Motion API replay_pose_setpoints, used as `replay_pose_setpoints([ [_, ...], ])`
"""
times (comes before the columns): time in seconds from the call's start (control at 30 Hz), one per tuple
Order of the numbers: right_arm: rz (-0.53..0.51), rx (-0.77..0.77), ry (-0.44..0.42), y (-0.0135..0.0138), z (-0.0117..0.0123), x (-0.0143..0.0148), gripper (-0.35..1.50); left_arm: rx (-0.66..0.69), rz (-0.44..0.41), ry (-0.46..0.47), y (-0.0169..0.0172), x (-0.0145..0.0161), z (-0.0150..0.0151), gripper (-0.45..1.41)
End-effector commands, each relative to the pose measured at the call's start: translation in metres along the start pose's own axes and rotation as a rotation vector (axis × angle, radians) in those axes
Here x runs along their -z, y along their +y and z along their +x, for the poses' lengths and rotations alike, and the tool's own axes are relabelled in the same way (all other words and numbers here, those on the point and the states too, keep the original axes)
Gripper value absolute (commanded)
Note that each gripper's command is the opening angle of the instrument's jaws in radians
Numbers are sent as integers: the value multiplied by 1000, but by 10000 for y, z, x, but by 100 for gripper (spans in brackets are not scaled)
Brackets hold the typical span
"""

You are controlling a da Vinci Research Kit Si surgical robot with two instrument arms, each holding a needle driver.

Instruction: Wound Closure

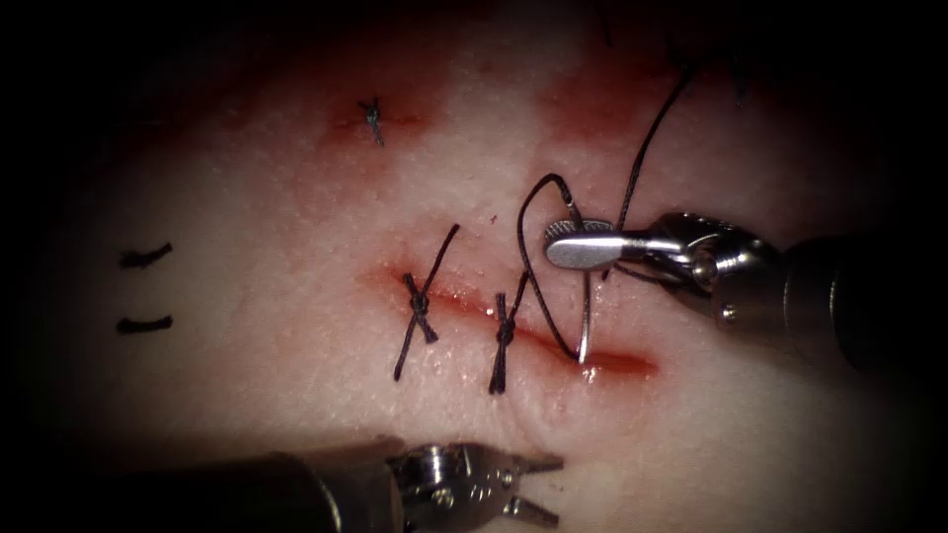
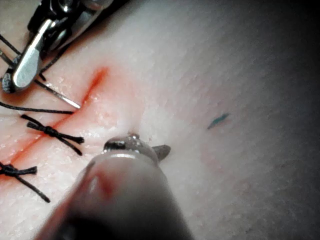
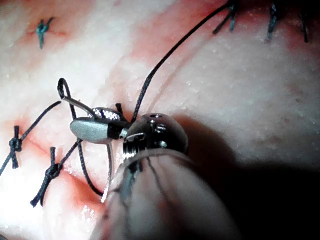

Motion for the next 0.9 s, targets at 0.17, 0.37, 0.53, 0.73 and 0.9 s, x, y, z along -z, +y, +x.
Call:
replay_pose_setpoints([
  [0.17, 36, -63, -1, -6, -25, -14, -35, -3, -2, 0, 1, -8, -2, 52],
  [0.37, 44, -129, -10, -11, -38, -13, -35, 0, 0, -1, 1, -4, -5, 52],
  [0.53, 58, -166, -20, -12, -51, -14, -35, -8, -3, 0, 3, 6, -11, 52],
  [0.73, 75, -216, -34, -16, -66, -14, -35, -1, 4, -2, 3, 24, -24, 52],
  [0.9, 82, -238, -50, -16, -86, -10, -35, -2, 6, -2, 1, 36, -25, 52],
])
